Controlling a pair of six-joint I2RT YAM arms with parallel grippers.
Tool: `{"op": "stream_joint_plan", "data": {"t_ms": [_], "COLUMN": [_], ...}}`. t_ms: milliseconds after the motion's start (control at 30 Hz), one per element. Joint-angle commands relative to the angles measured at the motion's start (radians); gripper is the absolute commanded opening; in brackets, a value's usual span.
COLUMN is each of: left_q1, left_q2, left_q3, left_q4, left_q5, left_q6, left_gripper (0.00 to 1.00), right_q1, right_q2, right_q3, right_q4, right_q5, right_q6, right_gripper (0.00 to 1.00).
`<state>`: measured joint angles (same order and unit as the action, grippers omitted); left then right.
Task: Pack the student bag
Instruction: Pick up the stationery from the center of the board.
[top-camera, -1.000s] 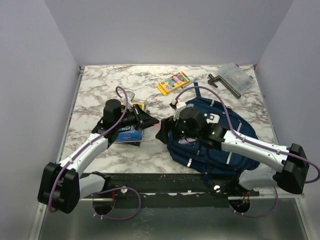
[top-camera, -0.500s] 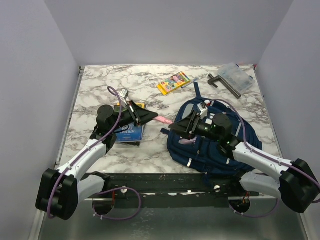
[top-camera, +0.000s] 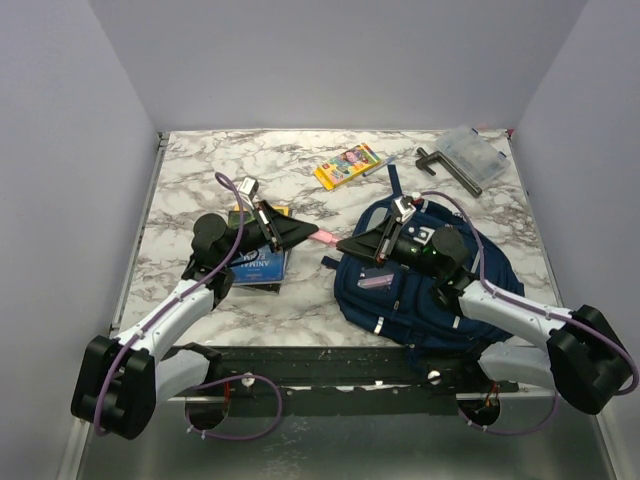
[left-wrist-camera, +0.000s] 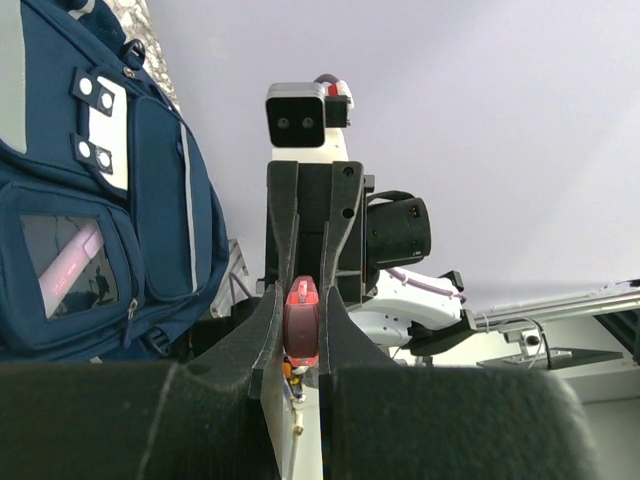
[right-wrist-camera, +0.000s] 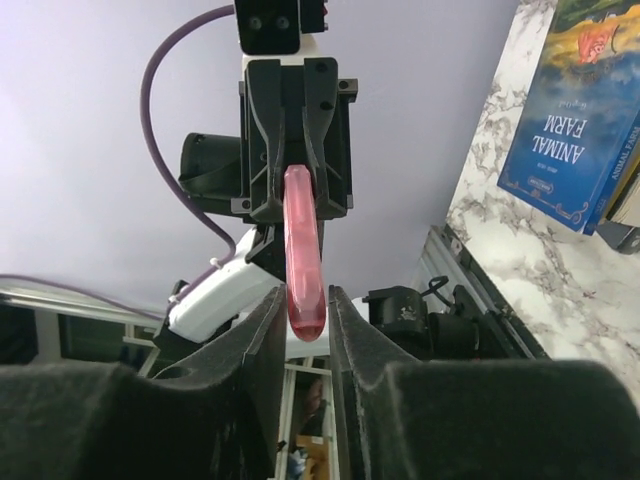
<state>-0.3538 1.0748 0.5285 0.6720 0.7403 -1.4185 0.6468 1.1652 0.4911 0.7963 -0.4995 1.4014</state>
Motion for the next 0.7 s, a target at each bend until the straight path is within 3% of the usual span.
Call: {"op": "stream_joint_plan", "data": {"t_ms": [0, 67, 133, 167, 200, 267, 300, 367, 433, 567, 667], "left_q1": [-0.016, -0.034, -0.049, -0.049, -0.040, -0.016, -0.005, 0.010, 0.010, -0.028, -0.100], "left_q2": [0.012, 0.021, 0.035, 0.045, 0.050, 0.047, 0.043, 0.056, 0.094, 0.160, 0.213], "left_q3": [-0.009, -0.003, 0.003, 0.008, 0.008, -0.004, -0.006, 0.011, 0.040, 0.089, 0.158], "left_q4": [0.055, 0.061, 0.063, 0.063, 0.059, -0.001, -0.075, -0.198, -0.255, -0.348, -0.462], "left_q5": [-0.011, -0.013, -0.008, 0.002, 0.013, 0.002, -0.011, -0.015, 0.010, -0.022, -0.097], "left_q6": [-0.011, -0.010, -0.005, 0.001, 0.014, 0.066, 0.093, 0.165, 0.229, 0.341, 0.444], "left_gripper": [0.00, 0.00, 0.00, 0.00, 0.04, 0.44, 0.60, 0.78, 0.84, 0.86, 0.86], "right_q1": [-0.001, -0.001, -0.001, -0.001, -0.001, -0.001, -0.002, -0.001, -0.001, -0.001, -0.002], "right_q2": [0.016, 0.014, 0.008, -0.009, -0.034, -0.125, -0.166, -0.243, -0.267, -0.239, -0.234], "right_q3": [0.032, 0.030, 0.032, 0.042, 0.068, 0.161, 0.189, 0.222, 0.270, 0.344, 0.385], "right_q4": [0.040, 0.028, 0.004, -0.050, -0.162, -0.623, -0.772, -1.053, -1.290, -1.715, -1.911], "right_q5": [-0.026, -0.022, -0.025, -0.023, -0.010, 0.112, 0.192, 0.341, 0.426, 0.543, 0.603], "right_q6": [0.002, -0.004, -0.019, -0.055, -0.116, -0.293, -0.353, -0.433, -0.489, -0.525, -0.509], "right_gripper": [0.23, 0.20, 0.08, 0.01, 0.01, 0.01, 0.01, 0.00, 0.00, 0.01, 0.00]}}
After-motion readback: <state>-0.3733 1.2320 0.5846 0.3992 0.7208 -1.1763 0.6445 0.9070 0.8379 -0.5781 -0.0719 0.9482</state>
